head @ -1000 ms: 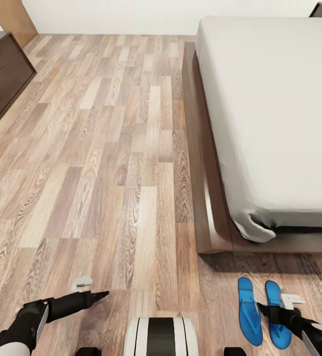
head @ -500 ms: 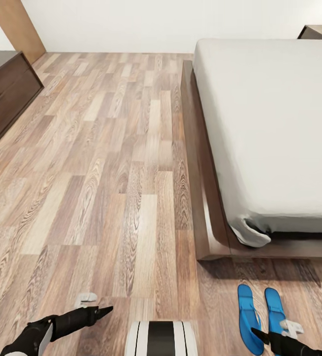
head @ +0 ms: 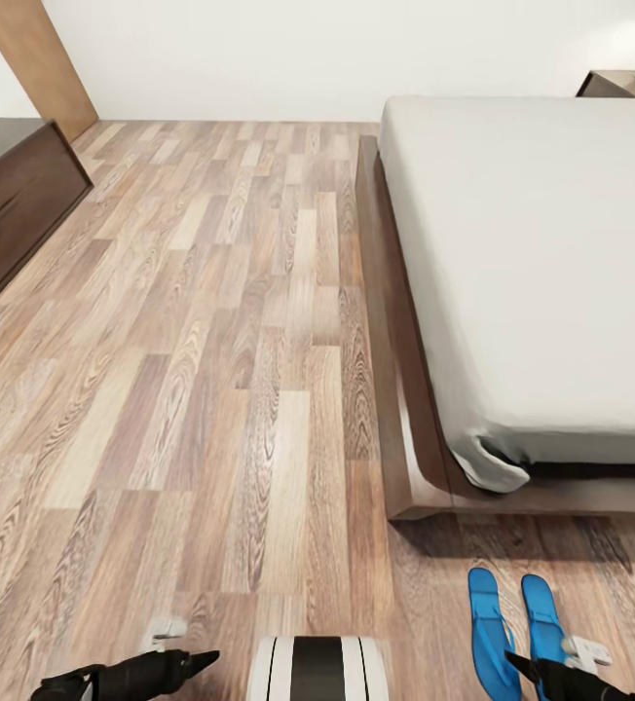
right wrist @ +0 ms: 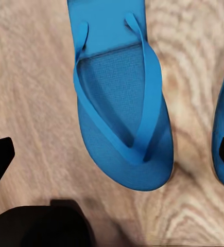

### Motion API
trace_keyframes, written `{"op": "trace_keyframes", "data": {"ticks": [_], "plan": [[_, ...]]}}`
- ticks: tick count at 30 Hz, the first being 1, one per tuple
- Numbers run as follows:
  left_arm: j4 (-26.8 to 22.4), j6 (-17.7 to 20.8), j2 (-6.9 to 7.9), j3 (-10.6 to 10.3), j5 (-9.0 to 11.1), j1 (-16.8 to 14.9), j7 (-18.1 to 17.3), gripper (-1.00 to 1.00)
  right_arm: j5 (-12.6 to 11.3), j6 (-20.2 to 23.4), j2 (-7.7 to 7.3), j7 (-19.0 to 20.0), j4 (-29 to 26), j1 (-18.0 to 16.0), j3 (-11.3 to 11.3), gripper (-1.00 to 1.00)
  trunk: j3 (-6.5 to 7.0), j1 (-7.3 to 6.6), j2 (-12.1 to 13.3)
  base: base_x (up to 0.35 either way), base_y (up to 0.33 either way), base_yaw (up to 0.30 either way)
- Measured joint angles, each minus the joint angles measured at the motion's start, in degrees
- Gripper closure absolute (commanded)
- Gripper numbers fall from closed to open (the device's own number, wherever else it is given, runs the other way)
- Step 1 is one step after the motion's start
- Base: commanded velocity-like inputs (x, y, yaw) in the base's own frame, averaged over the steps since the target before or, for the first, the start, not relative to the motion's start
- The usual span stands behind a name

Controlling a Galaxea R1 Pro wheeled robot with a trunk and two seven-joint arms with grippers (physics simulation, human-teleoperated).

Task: In the bedroom, move the book from the bed onto either nightstand, and place the two sandals side by side next to the bed.

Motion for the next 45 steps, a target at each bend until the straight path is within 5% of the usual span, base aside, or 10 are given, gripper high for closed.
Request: {"op": "trace_keyframes", "data": {"ticks": [8, 21, 22, 23, 45], "plan": [[2.58, -0.05, 0.01, -0.01, -0.02, 2.61, 0.00, -1.00, 0.04, -0.01, 0.00, -2.55, 2.59, 0.00, -0.02, -1.00, 1.77, -0.21, 0.11, 0.000, 0.000, 0.000], [3.22, -0.11, 0.01, 0.01, -0.01, 2.68, 0.00, -1.00, 0.05, -0.01, 0.01, -6.71, 4.03, -0.01, -0.02, -1.00, 4.66, -0.54, 0.28, 0.000, 0.000, 0.000], [3.22, -0.11, 0.01, 0.01, 0.00, 2.68, 0.00, -1.00, 0.06, 0.10, -0.02, -22.34, 4.07, -0.01, -0.01, -1.00, 4.88, -0.57, 0.29, 0.000, 0.000, 0.000], [3.22, -0.11, 0.01, 0.01, -0.01, 2.68, 0.00, -1.00, -0.07, 0.14, -0.02, -24.03, 4.06, -0.02, 0.05, -1.00, 5.10, -0.59, 0.31, 0.000, 0.000, 0.000], [3.22, -0.11, 0.01, 0.01, -0.01, 2.68, 0.00, -1.00, -0.09, 0.14, 0.02, -24.09, 4.07, -0.02, 0.07, -1.00, 9.98, -1.16, 0.60, 0.000, 0.000, 0.000]]}}
